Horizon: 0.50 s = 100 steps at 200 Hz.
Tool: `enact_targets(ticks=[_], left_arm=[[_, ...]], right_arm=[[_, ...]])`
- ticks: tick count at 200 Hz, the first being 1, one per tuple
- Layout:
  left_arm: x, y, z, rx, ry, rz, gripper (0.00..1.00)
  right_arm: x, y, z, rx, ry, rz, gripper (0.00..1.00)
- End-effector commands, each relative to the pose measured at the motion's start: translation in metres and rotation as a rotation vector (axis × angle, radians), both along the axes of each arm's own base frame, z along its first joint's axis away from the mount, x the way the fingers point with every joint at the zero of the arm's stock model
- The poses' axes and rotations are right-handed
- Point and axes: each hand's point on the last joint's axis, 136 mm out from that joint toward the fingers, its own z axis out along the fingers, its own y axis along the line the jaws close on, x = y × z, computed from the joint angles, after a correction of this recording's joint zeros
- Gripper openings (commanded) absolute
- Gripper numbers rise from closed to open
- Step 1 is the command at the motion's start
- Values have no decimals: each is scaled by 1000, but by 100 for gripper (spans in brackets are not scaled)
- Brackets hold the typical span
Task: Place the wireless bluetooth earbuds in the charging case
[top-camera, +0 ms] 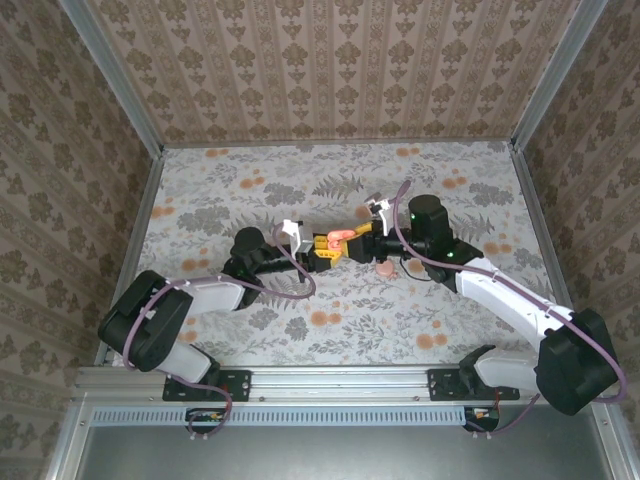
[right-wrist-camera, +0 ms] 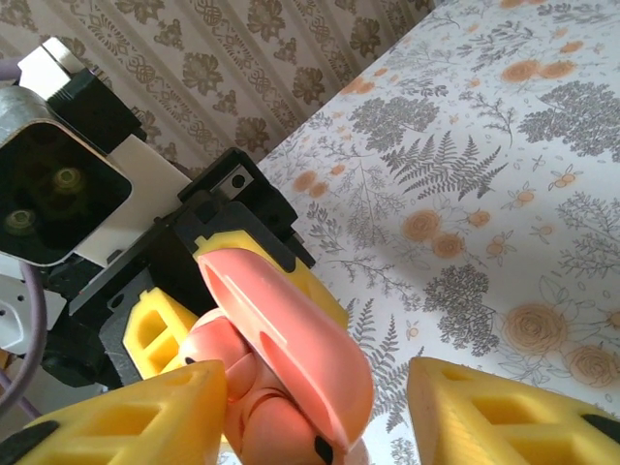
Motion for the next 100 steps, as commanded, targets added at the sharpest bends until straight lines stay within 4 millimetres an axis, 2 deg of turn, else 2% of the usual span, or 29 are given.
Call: enact_targets(ticks=[1,55,84,100], left_arm=[[-7,1,13,-20,-66,-22,10],[-10,2,7,-11,-60,-28,10],[-15,3,10,-17,-71,-58,10],[-18,3,10,-18,-74,-75,10]], right_arm=[[3,-3,17,10,-70,-28,55],[-11,-32,35,18,-242,-58,67],[-23,-41,41,12,-350,2,71],[-33,-42,41,-11,-431,62,78]])
